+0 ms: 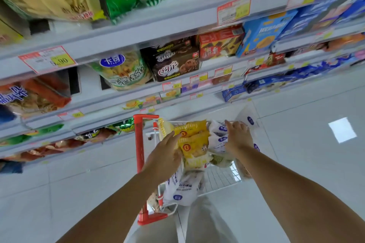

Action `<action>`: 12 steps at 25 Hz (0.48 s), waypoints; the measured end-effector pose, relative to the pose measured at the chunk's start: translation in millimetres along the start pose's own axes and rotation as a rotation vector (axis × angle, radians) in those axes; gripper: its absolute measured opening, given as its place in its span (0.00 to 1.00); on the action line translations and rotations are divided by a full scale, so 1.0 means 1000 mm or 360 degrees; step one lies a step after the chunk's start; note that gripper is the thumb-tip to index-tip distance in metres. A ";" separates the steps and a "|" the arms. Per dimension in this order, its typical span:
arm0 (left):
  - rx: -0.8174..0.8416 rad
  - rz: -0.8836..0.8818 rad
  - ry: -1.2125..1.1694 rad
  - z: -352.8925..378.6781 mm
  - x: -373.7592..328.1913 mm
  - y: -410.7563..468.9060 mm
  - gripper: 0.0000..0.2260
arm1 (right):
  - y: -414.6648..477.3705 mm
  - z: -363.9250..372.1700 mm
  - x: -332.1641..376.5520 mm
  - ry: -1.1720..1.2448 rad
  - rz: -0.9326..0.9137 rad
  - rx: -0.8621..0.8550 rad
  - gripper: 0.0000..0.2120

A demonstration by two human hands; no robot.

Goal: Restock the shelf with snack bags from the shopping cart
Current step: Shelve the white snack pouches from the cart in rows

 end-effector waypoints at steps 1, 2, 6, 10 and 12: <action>-0.0011 -0.0025 -0.0041 0.006 -0.003 0.002 0.26 | 0.005 0.001 -0.002 -0.0005 -0.0002 -0.0013 0.30; -0.0019 -0.0037 -0.0061 0.011 -0.006 0.003 0.27 | 0.010 0.002 -0.006 -0.0011 -0.0020 -0.0015 0.25; -0.0036 -0.0133 -0.0128 0.013 -0.027 0.010 0.30 | 0.005 -0.010 -0.013 0.0285 -0.0194 0.0217 0.06; 0.0068 -0.0162 -0.0283 -0.009 -0.043 0.010 0.41 | -0.017 -0.066 -0.017 0.0717 -0.0359 0.0376 0.12; 0.0159 -0.0112 -0.0397 -0.025 -0.050 0.008 0.49 | -0.030 -0.111 -0.016 0.0901 -0.0464 0.0467 0.15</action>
Point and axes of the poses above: each hand's wrist, its own y-axis towards the middle knuckle, its own z-axis out of the palm, x = y × z, the point moved 3 cm from there along y, towards the middle knuckle, and after that the axes turned 9 degrees about z, right-handed, at the moved point
